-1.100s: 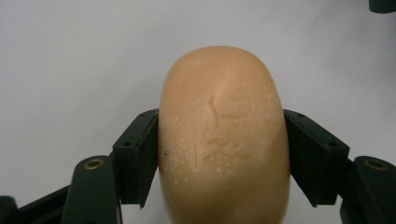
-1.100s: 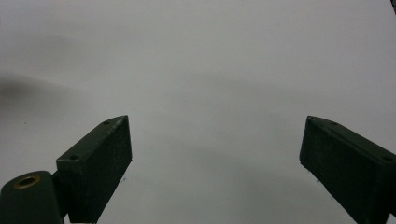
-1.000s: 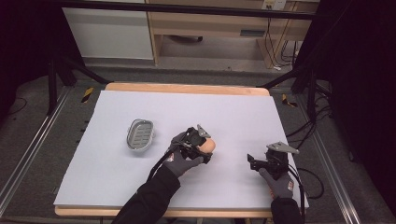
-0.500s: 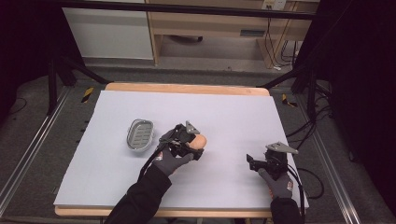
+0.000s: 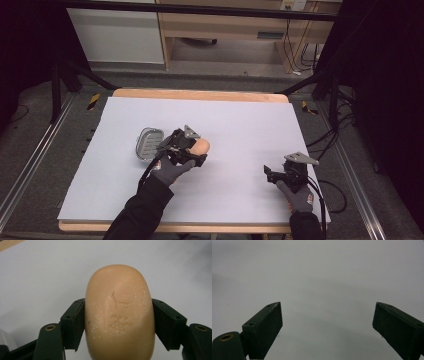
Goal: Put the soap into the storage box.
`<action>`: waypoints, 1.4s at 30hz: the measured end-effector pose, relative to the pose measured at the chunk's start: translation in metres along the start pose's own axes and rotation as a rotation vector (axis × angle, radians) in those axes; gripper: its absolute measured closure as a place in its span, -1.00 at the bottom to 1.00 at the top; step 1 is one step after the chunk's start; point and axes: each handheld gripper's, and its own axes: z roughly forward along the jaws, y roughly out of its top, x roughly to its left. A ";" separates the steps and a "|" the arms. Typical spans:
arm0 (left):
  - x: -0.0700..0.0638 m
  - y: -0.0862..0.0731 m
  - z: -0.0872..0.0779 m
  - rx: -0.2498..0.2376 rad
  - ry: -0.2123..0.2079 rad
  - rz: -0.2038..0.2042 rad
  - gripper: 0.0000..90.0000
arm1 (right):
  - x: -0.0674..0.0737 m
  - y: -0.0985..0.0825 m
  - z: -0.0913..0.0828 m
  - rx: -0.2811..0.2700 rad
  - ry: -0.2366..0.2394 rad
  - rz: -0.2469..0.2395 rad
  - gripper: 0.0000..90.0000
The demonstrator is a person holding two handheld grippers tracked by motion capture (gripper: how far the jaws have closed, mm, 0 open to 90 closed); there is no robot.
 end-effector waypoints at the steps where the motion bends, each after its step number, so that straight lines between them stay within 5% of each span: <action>1: 0.002 -0.001 -0.002 -0.003 -0.001 -0.004 -0.30 | 0.000 0.000 0.000 0.000 0.000 -0.001 -0.79; 29: 0.051 -0.013 -0.033 -0.053 0.096 -0.113 -0.29 | 0.001 0.000 0.001 -0.001 -0.006 -0.014 -0.79; 42: 0.075 -0.018 -0.033 -0.055 0.148 -0.167 -0.29 | 0.002 0.000 0.001 0.004 -0.002 -0.011 -0.79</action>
